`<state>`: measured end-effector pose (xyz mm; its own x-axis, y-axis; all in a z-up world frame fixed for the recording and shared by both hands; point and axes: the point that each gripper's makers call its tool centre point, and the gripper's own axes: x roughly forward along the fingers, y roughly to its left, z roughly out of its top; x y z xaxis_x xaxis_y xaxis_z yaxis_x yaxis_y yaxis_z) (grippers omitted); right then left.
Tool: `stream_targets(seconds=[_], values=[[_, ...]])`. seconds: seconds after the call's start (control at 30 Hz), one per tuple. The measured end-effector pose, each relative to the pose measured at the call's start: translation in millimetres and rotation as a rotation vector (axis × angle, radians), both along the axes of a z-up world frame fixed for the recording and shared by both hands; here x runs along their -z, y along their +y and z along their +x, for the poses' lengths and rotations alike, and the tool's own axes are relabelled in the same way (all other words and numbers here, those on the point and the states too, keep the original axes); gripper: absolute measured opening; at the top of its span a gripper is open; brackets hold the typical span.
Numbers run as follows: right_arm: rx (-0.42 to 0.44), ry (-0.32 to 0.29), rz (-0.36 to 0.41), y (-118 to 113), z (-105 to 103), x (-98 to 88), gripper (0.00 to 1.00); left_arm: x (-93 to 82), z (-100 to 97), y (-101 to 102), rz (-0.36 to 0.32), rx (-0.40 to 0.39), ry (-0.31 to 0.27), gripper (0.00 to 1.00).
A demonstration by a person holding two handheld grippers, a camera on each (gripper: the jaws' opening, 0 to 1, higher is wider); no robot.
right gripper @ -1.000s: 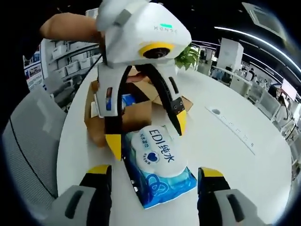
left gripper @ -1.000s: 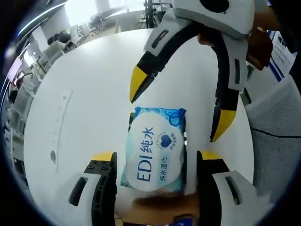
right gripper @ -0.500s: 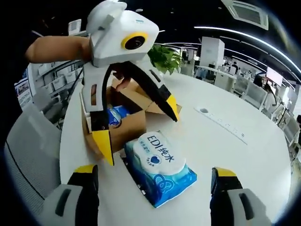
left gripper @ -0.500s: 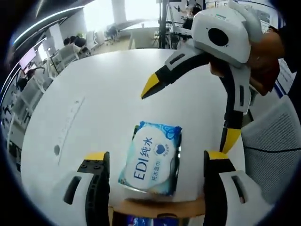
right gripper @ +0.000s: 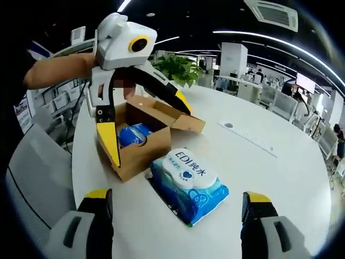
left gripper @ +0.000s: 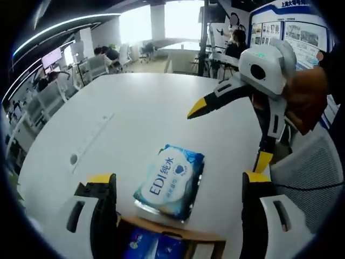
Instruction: Operate the shoe box by opening the lid, removing the specified soft item, and placing it in the target area until the item is outside and the box remains undamaged.
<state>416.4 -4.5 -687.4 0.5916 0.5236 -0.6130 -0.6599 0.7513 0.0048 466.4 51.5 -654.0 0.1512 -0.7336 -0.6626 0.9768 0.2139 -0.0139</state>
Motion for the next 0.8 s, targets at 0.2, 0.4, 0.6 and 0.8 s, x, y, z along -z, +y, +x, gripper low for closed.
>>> stream_targets(seconds=[0.2, 0.4, 0.6, 0.8], values=[[0.017, -0.007, 0.000, 2, -7, -2.2, 1.00, -4.4, -6.3, 26, -0.032, -0.057, -0.006, 0.99], [0.034, -0.015, 0.005, 5, -10, -4.8, 1.00, -14.0, -8.3, 49, -0.067, -0.113, -0.030, 0.99], [0.055, -0.019, 0.023, 7, -13, -8.0, 1.00, -21.0, -7.1, 77, -0.089, -0.173, -0.050, 0.99], [0.052, -0.032, 0.020, 10, -23, -12.0, 1.00, -25.2, -8.8, 101, -0.093, -0.213, -0.084, 0.99]])
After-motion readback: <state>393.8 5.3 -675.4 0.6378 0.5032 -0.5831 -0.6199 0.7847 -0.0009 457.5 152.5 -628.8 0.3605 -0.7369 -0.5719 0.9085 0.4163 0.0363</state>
